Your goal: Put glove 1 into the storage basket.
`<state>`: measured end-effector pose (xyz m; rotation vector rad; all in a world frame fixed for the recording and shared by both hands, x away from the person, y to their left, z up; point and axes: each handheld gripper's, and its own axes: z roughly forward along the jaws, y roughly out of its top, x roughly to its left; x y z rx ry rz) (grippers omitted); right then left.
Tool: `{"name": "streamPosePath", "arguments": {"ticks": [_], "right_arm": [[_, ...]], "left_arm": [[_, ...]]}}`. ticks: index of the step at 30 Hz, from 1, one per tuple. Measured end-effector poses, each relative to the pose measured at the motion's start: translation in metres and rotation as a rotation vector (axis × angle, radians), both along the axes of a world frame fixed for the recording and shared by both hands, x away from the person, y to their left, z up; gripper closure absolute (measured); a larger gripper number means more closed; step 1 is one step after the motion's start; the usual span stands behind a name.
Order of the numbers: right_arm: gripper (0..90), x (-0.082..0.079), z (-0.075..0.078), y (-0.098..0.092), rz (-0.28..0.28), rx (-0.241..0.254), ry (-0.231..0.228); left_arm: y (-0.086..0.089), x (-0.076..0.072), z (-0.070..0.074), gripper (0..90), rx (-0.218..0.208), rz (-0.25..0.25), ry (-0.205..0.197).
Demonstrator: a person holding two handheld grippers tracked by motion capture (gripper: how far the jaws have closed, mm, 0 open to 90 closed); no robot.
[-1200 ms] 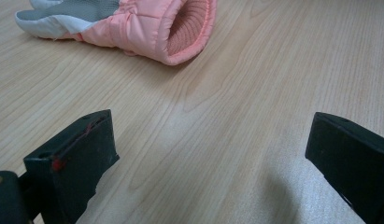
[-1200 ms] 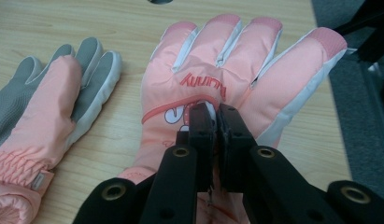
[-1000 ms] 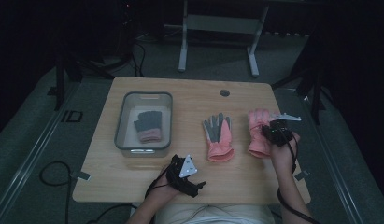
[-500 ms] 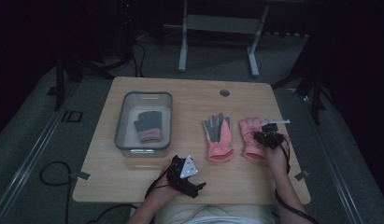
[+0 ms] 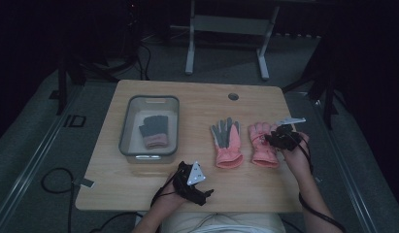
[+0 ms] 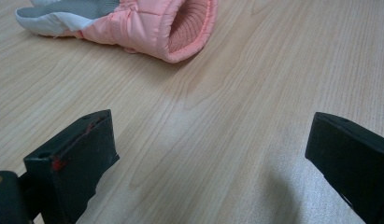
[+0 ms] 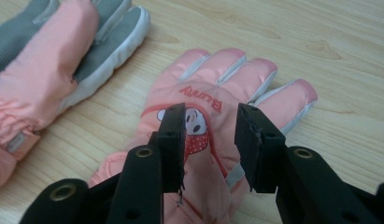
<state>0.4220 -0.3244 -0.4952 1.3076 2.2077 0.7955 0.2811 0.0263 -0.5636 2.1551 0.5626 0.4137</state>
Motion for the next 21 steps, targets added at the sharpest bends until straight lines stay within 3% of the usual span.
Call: {"name": "streamPosePath", "arguments": {"ticks": [5, 8, 15, 17, 21], "right_arm": [[61.3, 0.003, -0.016, 0.002, 0.011, -0.034, 0.026], [55.4, 0.002, -0.026, 0.006, 0.029, -0.066, 0.013], [48.6, 0.001, -0.03, 0.007, 0.027, -0.035, 0.017], [52.4, 0.001, -0.031, 0.007, 0.011, -0.019, 0.025], [73.0, 0.001, -0.031, 0.009, -0.015, -0.022, 0.037]], "left_arm": [[0.0, 0.0, 0.0, 1.5, -0.005, 0.005, 0.006], [0.001, 0.0, 0.0, 1.5, -0.01, 0.007, 0.004], [0.0, 0.0, 0.0, 1.4, -0.006, 0.004, 0.008], [0.0, 0.0, 0.0, 1.5, -0.006, 0.005, 0.008], [0.0, 0.0, 0.0, 1.5, -0.006, 0.006, 0.009]]}}
